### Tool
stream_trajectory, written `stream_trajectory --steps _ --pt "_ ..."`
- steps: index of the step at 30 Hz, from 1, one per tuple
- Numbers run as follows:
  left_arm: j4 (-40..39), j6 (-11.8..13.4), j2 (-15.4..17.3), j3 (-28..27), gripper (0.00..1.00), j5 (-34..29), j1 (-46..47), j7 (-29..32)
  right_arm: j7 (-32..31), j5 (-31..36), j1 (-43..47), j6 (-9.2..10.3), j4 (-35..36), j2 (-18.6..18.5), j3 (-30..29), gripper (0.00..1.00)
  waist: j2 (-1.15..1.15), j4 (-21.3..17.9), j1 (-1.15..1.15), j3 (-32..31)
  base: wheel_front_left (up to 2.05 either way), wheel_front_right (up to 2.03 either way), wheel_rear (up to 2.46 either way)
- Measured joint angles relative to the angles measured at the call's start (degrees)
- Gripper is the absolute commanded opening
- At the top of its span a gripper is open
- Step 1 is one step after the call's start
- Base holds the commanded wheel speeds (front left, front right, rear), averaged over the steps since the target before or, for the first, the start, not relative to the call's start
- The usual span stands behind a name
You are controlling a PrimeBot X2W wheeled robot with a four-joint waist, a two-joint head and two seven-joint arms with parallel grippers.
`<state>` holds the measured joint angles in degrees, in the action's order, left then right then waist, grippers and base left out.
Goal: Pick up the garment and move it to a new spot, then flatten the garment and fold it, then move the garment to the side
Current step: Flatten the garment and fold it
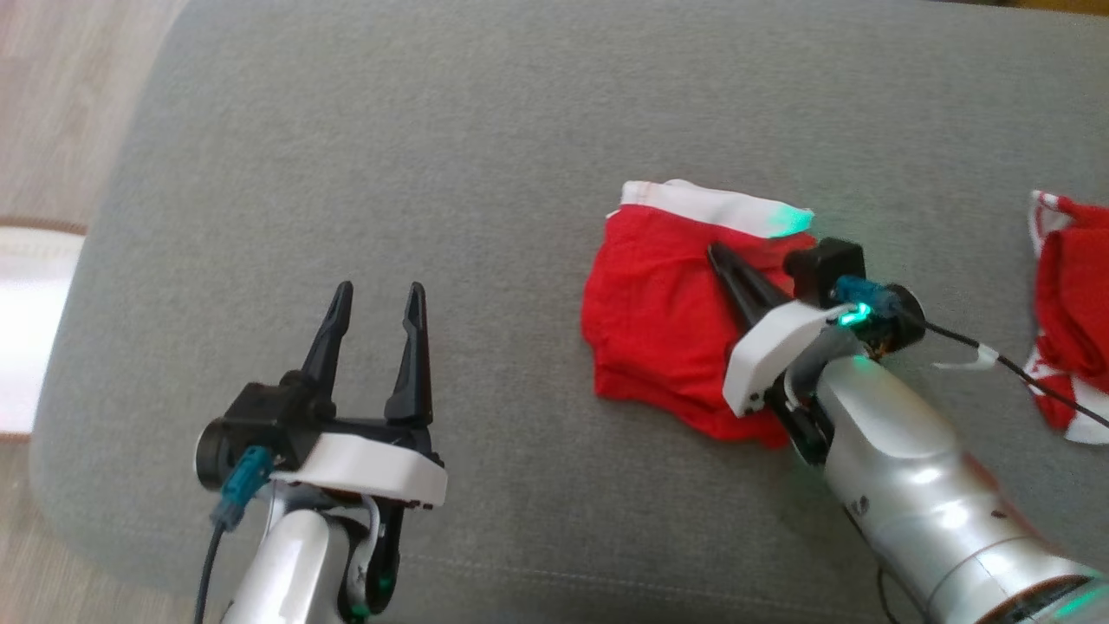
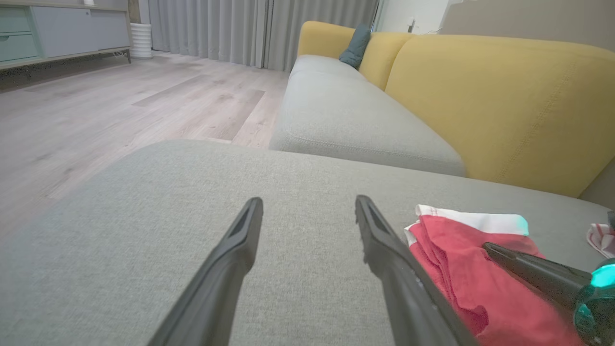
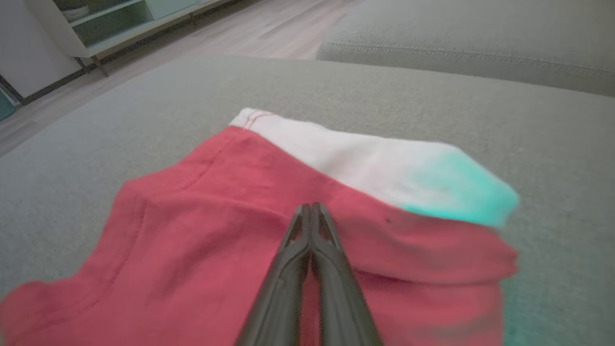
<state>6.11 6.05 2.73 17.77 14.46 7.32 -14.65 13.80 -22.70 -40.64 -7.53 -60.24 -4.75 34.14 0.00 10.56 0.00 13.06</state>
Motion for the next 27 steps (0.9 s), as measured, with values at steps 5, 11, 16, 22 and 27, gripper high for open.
stream_trajectory --steps 5,11,16,22,27 --pt "-0.21 0.00 -0.01 -1.13 1.00 -0.02 -0.01 0.00 0.41 0.79 -0.14 0.00 6.72 -1.60 -3.35 0.00 0.00 -2.29 0.00 -1.33 0.00 0.00 0.00" --pt "-1.42 -0.09 -0.04 -3.59 1.00 -1.86 -0.10 -0.01 0.56 4.21 1.75 0.00 16.75 -4.99 -8.55 0.00 0.00 -6.05 0.00 -3.41 0.00 0.00 0.00" --pt "-2.26 -0.56 -0.04 -4.99 1.00 -2.43 -0.31 -0.01 0.56 7.40 8.86 0.00 23.32 -4.98 -16.18 1.00 0.00 -8.81 0.00 -5.31 0.00 0.00 0.00" --pt "-2.47 -0.59 -0.03 -6.01 1.00 -3.08 -3.04 -0.01 0.56 12.56 18.51 0.00 31.11 -1.41 -22.17 1.00 0.00 -11.39 0.00 -7.72 0.00 0.00 0.00" --pt "-2.22 -1.33 0.00 -5.70 1.00 -3.96 -4.83 -0.01 0.56 17.10 25.98 0.00 35.30 0.59 -24.21 1.00 0.00 -13.02 0.00 -8.73 0.00 0.00 0.00"
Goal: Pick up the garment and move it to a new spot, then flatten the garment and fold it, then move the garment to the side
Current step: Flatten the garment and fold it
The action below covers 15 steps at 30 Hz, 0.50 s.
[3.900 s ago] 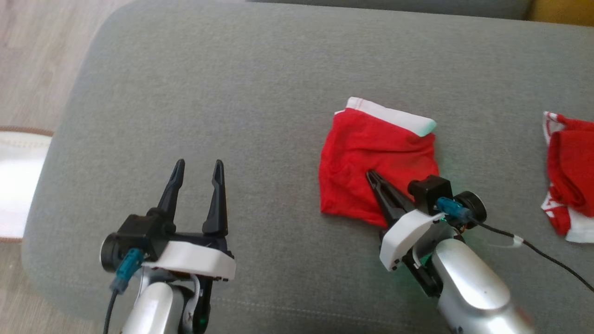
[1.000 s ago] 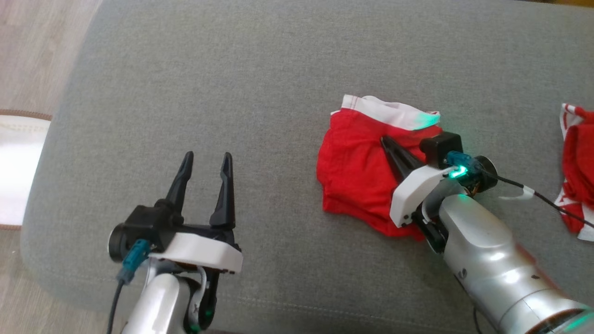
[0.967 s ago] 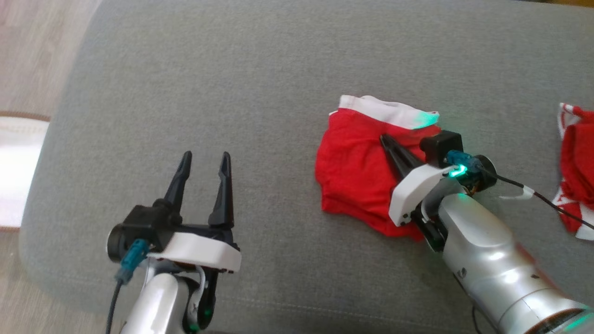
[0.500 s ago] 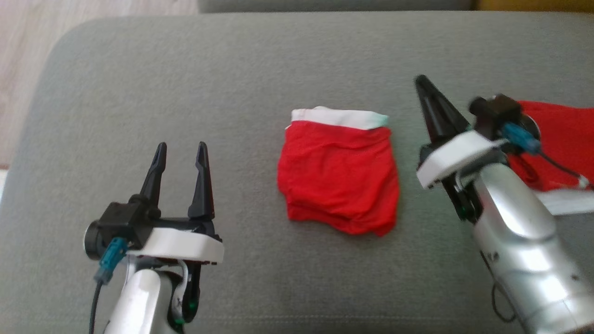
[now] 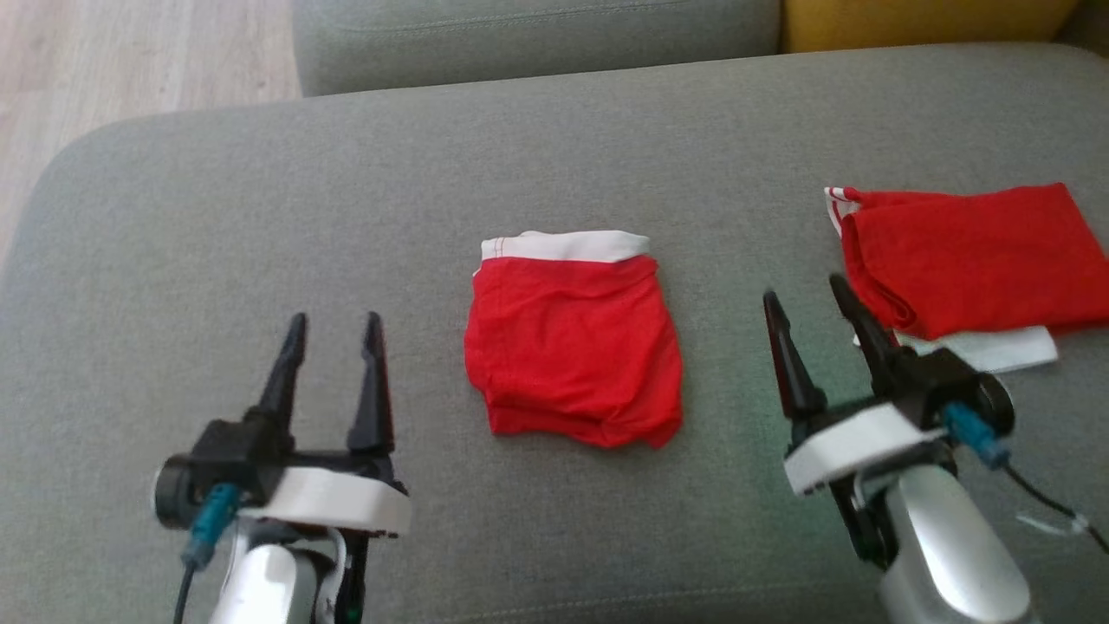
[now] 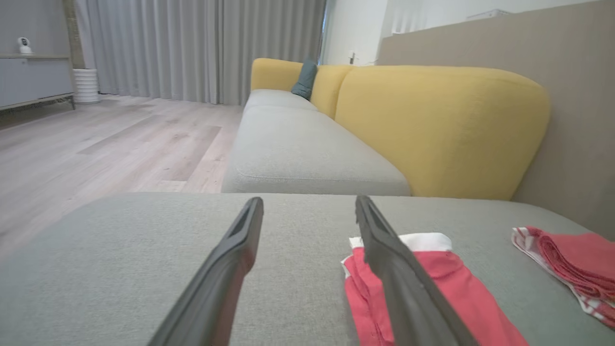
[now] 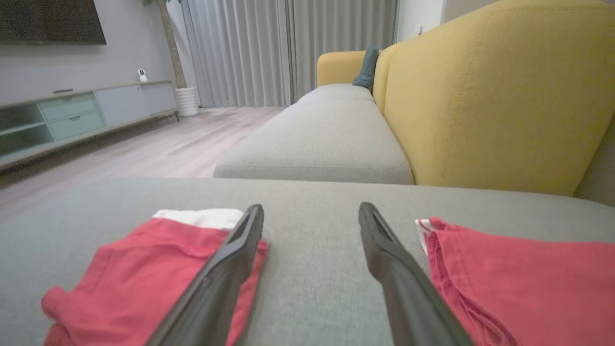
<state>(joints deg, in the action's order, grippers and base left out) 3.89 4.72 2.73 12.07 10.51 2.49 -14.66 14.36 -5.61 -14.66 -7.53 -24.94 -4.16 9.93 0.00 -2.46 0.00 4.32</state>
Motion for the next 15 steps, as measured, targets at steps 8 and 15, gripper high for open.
stream_trajectory --steps 8,15 --pt "-0.24 0.81 -0.01 0.18 1.00 -0.41 -0.56 0.00 0.00 -1.29 2.61 0.00 2.08 0.76 -1.09 1.00 0.00 -0.54 0.00 -0.50 0.00 0.00 0.00" --pt "-0.21 1.40 -0.01 0.01 1.00 0.42 -2.31 0.00 0.00 -8.18 2.77 0.00 2.74 0.87 -0.71 1.00 0.00 -0.25 0.00 -1.14 0.00 0.00 0.00"
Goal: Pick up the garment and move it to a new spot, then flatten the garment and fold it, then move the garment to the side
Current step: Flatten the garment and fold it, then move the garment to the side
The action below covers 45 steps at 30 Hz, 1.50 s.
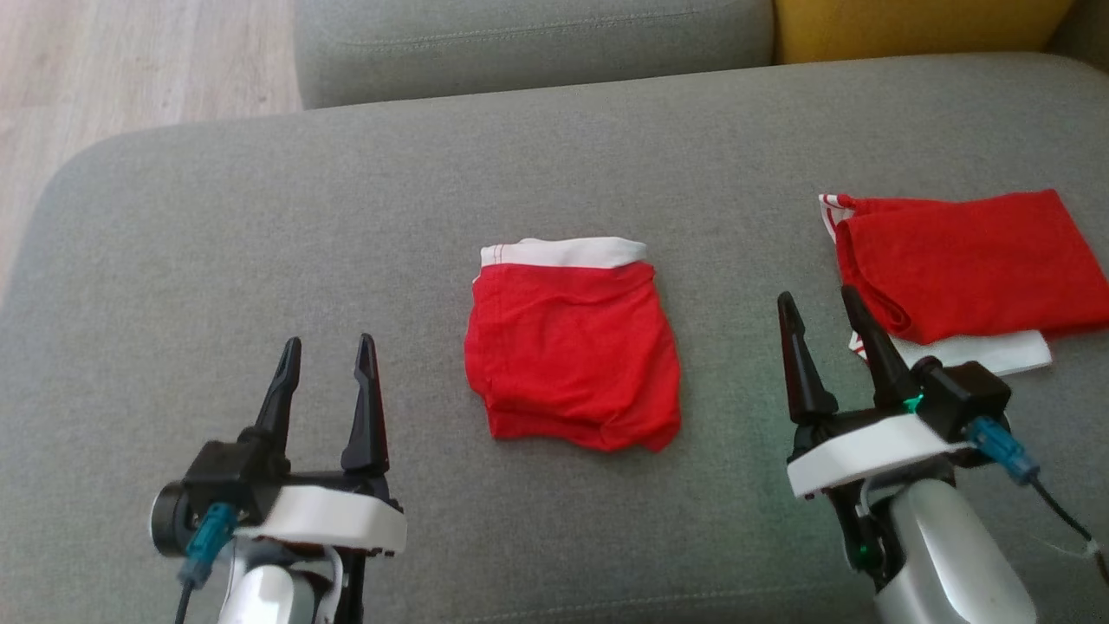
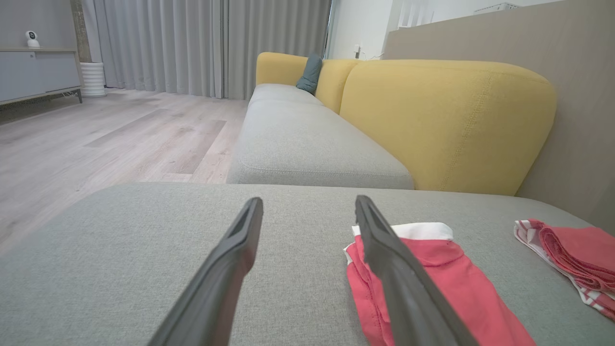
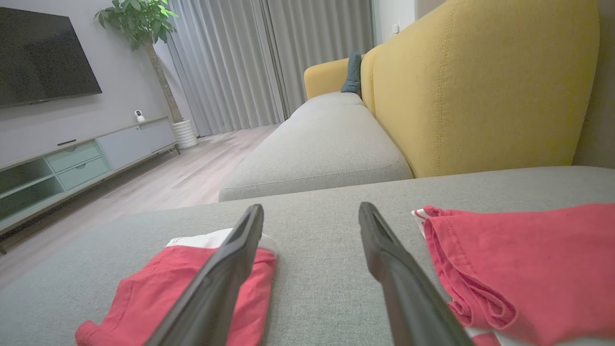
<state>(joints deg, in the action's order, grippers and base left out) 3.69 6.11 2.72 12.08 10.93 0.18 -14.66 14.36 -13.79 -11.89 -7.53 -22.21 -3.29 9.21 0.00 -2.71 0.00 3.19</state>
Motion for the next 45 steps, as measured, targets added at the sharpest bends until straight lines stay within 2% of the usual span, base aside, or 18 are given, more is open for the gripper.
stream_trajectory --steps 12,17,22,31,34,38,39,40,45 --pt "0.03 -0.09 0.01 0.02 1.00 0.58 -0.08 0.01 -0.22 -1.51 1.22 0.00 -0.87 0.05 0.36 1.00 0.00 1.15 0.00 0.12 0.00 0.00 0.00" --pt "0.12 -0.64 0.01 0.87 1.00 0.58 0.01 0.00 -2.48 -4.15 0.40 0.00 -3.30 0.10 2.79 1.00 0.00 2.43 0.00 1.77 0.00 0.00 0.00" --pt "0.43 -1.12 0.02 2.13 1.00 0.57 0.49 0.01 -3.32 -10.03 -2.96 0.00 -8.00 0.09 5.33 1.00 0.00 4.04 0.00 4.33 0.00 0.00 0.00" --pt "1.37 -1.64 0.01 2.81 1.00 0.57 4.48 0.01 -3.61 -16.44 -12.86 0.00 -20.48 0.07 9.69 1.00 0.00 7.21 0.00 8.49 0.00 0.00 0.00" --pt "1.46 -1.63 0.01 3.22 1.00 0.51 4.69 0.01 -3.80 -19.13 -14.82 0.00 -24.74 -0.02 14.05 1.00 0.00 7.63 0.00 9.16 0.00 0.00 0.00" --pt "1.71 -1.64 0.01 2.96 1.00 0.23 4.70 0.01 -4.31 -21.54 -16.82 0.00 -26.81 -0.32 19.31 1.00 0.00 7.07 0.00 9.23 0.00 0.00 0.00" --pt "1.80 -1.65 0.01 2.93 1.00 0.22 4.72 0.01 -4.31 -21.61 -17.41 0.00 -27.33 -0.43 20.41 0.25 0.00 6.91 0.00 9.20 0.00 0.00 0.00" --pt "1.83 -1.65 0.01 2.94 1.00 0.22 4.73 0.01 -4.28 -21.57 -18.09 0.00 -28.09 -0.43 21.24 0.00 0.00 6.74 0.00 9.18 0.00 0.00 0.00" --pt "1.58 -1.64 0.01 3.03 1.00 0.24 4.94 0.00 -1.94 -17.49 -21.08 0.00 -32.60 -0.35 22.64 0.00 0.00 5.53 0.00 9.08 0.00 0.00 0.00"
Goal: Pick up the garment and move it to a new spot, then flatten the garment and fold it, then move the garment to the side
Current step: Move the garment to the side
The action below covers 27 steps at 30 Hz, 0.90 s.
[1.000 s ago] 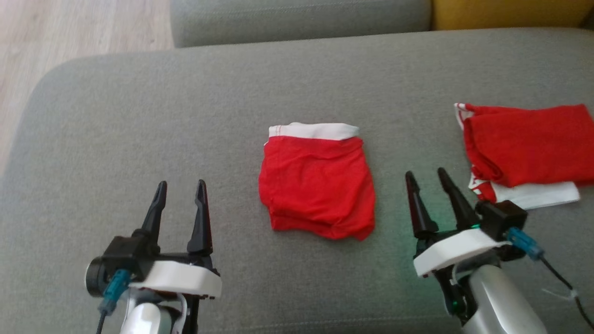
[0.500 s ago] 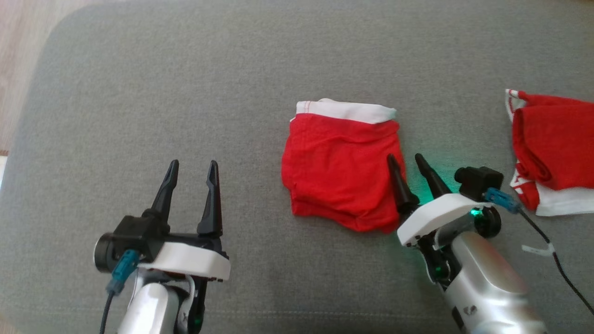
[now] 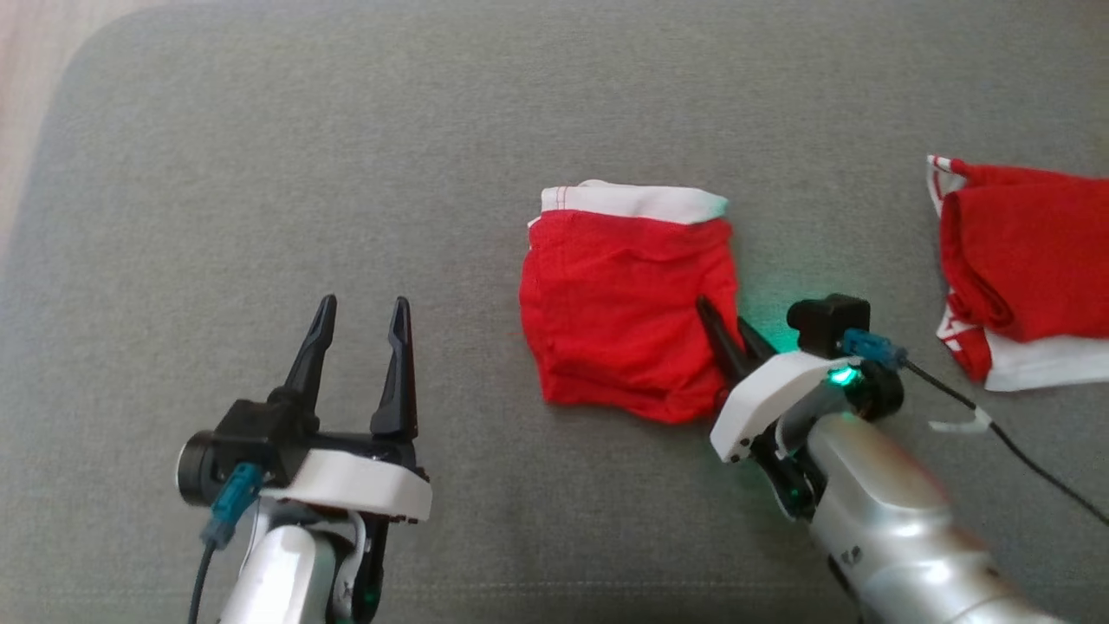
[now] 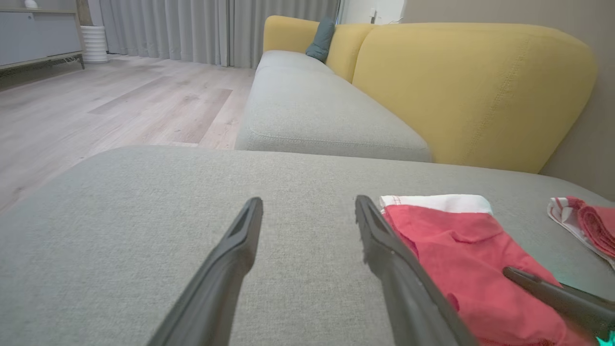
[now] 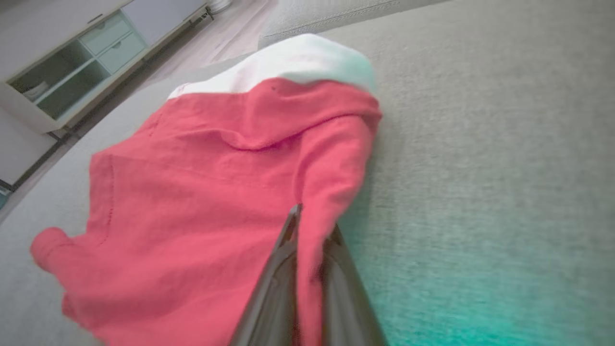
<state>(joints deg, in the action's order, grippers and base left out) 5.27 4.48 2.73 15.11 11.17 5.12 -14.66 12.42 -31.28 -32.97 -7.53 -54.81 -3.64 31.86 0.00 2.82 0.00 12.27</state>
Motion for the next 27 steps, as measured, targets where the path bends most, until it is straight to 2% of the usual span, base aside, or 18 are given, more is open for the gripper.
stream_trajectory --steps 5,8,11,13,18,27 --pt "-1.51 -0.01 0.01 0.10 1.00 0.01 0.24 0.00 1.38 14.06 -5.48 0.00 -2.58 -0.88 -0.30 0.00 0.00 -1.94 0.00 0.08 0.00 0.00 0.00" --pt "-2.05 -0.02 0.00 0.46 1.00 0.00 0.98 0.00 1.78 23.04 -8.90 0.00 -0.15 -4.34 0.02 0.00 0.00 -3.48 0.00 0.35 0.00 0.00 0.00" --pt "-2.58 -0.41 0.00 0.74 1.00 -0.01 2.35 0.00 1.90 28.88 -10.34 0.00 3.48 -8.70 0.87 0.00 0.00 -5.29 0.00 0.76 0.00 0.00 0.00" --pt "-2.81 -0.52 0.00 0.78 1.00 -0.02 2.74 0.00 1.94 29.75 -10.37 0.00 4.22 -9.84 1.33 0.00 0.00 -5.93 0.00 0.90 0.00 0.00 0.00" --pt "-3.16 -1.42 -0.01 1.13 1.00 -1.07 4.06 -0.02 1.09 30.91 -11.46 0.00 6.39 -15.84 6.14 0.00 0.00 -9.72 0.00 2.00 0.00 0.00 0.00" --pt "-2.94 -3.34 -0.05 1.42 1.00 -2.87 9.17 -0.03 -5.10 23.60 -19.52 0.00 11.66 -26.89 15.64 0.00 0.00 -15.72 0.00 6.31 0.00 0.00 0.00"
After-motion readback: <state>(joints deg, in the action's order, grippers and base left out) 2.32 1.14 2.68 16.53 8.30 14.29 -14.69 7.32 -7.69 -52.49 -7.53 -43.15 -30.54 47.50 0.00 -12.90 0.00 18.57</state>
